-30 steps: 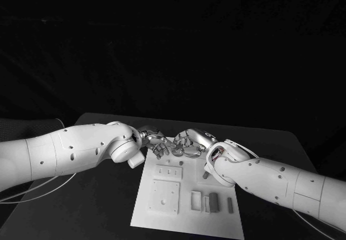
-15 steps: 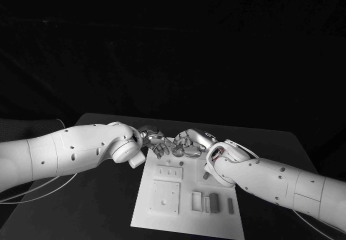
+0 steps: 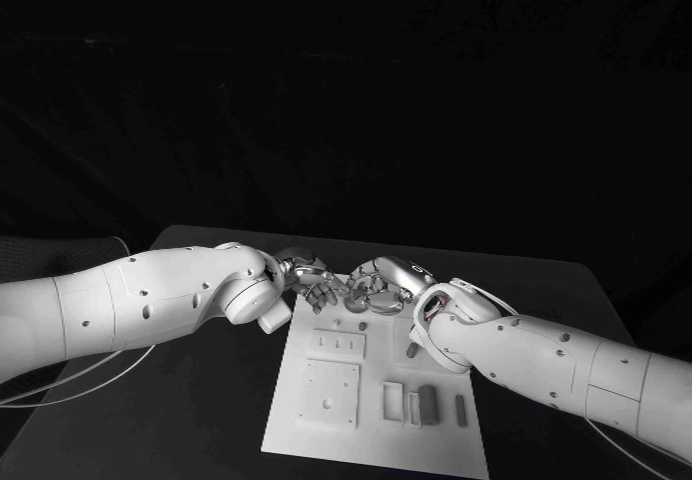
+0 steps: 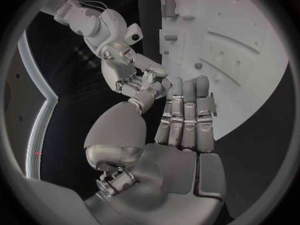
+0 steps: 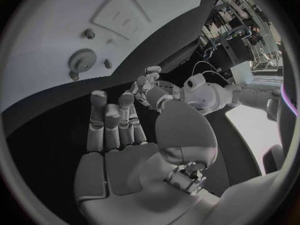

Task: Assemble the parts on the task board

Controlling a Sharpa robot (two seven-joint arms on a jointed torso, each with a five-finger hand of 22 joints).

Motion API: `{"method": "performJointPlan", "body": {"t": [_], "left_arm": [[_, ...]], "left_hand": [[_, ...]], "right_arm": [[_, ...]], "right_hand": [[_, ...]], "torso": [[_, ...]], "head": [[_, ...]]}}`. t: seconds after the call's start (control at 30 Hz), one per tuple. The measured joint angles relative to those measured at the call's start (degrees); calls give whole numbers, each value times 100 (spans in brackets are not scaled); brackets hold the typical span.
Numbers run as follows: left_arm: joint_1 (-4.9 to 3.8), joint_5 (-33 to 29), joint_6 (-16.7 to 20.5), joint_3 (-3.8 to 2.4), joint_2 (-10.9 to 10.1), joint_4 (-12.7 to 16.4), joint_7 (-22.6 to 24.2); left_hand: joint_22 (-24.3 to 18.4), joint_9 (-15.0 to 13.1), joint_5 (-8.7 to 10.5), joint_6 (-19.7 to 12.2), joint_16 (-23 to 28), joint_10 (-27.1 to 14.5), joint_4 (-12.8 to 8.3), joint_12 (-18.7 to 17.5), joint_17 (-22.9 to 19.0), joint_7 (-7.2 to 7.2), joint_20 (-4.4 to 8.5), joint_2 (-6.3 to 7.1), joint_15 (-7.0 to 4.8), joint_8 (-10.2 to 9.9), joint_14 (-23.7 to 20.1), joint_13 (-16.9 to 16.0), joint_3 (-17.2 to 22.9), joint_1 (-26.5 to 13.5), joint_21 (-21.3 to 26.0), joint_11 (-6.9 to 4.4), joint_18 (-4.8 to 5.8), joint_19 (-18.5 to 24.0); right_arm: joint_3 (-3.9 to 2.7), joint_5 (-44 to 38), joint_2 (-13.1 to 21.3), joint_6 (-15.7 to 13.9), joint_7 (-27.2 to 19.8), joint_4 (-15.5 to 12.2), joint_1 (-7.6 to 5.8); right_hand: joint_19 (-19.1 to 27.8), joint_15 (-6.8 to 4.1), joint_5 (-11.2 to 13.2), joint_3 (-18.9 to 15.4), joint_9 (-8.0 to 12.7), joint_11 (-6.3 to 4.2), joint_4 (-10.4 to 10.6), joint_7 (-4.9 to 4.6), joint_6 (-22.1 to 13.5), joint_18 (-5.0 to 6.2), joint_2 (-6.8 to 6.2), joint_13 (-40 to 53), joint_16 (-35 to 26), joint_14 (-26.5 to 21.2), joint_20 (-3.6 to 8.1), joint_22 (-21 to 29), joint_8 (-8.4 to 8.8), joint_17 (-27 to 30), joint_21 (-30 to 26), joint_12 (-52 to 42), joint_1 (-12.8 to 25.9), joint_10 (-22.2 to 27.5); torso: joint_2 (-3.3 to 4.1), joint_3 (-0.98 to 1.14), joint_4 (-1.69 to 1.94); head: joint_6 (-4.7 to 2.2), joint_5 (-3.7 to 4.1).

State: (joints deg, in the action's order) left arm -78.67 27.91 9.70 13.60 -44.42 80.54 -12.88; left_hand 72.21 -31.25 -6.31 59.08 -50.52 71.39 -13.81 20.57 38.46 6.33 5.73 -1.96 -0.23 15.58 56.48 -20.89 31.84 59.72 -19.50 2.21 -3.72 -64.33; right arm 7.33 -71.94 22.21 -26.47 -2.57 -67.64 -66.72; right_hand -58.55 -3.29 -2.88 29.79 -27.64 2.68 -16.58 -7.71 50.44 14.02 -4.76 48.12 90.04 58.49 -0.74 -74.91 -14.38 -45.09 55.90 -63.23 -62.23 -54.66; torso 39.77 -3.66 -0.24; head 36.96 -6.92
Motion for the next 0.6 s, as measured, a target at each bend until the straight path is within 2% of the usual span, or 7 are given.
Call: {"method": "performJointPlan", "body": {"t": [0.1, 0.23, 0.47, 0.6], "left_arm": [[0, 0, 30, 0, 0, -2, 0], [0, 4, 75, 0, 0, -5, -8], [-1, 67, 164, 0, 0, -11, -125], [-1, 169, 178, 0, -2, -11, -256]], "left_hand": [[33, 17, -190, 19, -7, 9, -27, -28, 35, 0, 10, 21, -9, 0, 35, -13, 31, 20, 0, -8, 20, -11], [106, 17, -569, 20, -69, 61, -51, -28, 122, 1, 60, 62, -29, 0, 55, -49, 55, -14, -44, 20, 70, -63], [222, 17, -955, 75, -159, 133, -52, -28, 260, 6, 94, 145, -93, 0, 119, -123, 55, -85, -109, 11, 111, -153], [267, 16, -1055, 101, -183, 163, -52, -28, 306, 0, 124, 193, -123, 0, 150, -157, 55, -133, -130, -1, 112, -185]], "right_arm": [[0, 0, 11, 10, 6, 4, 0], [0, 0, 48, 29, 10, 11, 0], [1, 21, 290, 18, 3, 15, -1], [2, 116, 446, -30, -36, 89, -23]], "right_hand": [[10, 37, 0, -55, 48, 71, -9, 9, -133, -1, -67, 0, 0, -37, -10, 0, 81, 0, -24, 0, 23, 30], [11, 57, 0, -61, 62, 72, -2, -26, -172, -1, -67, 0, 0, -18, -11, 0, 81, -1, -23, 0, 23, 31], [11, 66, 0, -61, 62, 72, -2, -37, -201, -1, -67, 0, 0, -26, -11, 0, 81, 0, -24, 0, 23, 31], [20, 77, 0, -61, 62, 90, -2, -43, -227, -1, -90, 0, 0, -38, -20, 0, 81, -1, -24, 0, 0, 50]], "torso": [[-1, 1, -1], [-1, 2, -3], [-1, 4, -3], [-1, 5, -5]], "head": [[-2, -4], [-16, -9], [-17, -13], [-21, -21]]}}
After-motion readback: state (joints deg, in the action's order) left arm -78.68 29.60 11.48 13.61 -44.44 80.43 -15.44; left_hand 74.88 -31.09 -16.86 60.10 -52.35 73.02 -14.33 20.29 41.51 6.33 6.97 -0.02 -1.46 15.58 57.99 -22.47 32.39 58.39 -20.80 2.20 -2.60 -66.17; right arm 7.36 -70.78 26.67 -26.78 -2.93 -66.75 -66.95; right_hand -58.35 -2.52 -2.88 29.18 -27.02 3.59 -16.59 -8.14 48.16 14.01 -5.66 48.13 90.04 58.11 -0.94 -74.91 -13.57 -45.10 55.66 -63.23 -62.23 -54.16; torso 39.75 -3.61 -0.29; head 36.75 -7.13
